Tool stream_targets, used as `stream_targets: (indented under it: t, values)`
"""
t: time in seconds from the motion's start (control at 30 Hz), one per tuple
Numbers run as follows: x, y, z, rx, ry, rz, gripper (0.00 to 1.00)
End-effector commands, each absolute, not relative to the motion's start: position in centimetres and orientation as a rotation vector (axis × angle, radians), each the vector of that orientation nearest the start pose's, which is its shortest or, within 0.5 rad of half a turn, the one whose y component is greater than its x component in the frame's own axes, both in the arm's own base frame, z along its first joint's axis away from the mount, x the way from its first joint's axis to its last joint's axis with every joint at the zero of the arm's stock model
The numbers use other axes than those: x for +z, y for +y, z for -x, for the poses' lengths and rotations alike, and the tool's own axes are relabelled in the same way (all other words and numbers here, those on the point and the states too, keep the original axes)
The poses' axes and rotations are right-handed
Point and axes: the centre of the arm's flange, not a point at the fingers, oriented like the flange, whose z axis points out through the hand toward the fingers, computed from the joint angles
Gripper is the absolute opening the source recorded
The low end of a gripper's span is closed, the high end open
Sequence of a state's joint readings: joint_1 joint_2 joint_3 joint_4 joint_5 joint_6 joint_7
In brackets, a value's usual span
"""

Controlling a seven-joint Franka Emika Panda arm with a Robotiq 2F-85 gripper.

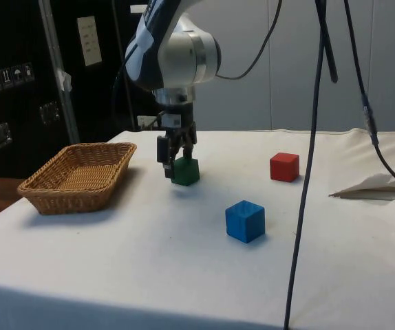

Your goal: Pick up exactly two blocks and place them into the basket.

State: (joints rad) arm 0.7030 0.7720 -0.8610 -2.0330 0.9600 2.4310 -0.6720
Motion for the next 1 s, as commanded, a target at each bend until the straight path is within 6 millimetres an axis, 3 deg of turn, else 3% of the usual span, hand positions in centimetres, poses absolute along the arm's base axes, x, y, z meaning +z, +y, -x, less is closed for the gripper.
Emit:
stream_targets:
  t: [0.0,0.23,0.47,0.5,0.83,0.97]
  values:
    - [17.8,-9.1,-57.9,-0.113,0.161,3.12,1.0]
    - [17.8,-9.1,-57.9,-0.114,0.166,3.119,1.0]
    - [17.8,-9.1,-57.9,-0.113,0.167,3.119,0.22]
    - [17.8,-9.1,-57.9,-0.114,0.167,3.119,0.0]
    - [17.8,-9.1,-57.9,-0.116,0.164,3.123,0.0]
    - [19.5,-9.3,-59.2,-0.134,0.169,3.121,0.0]
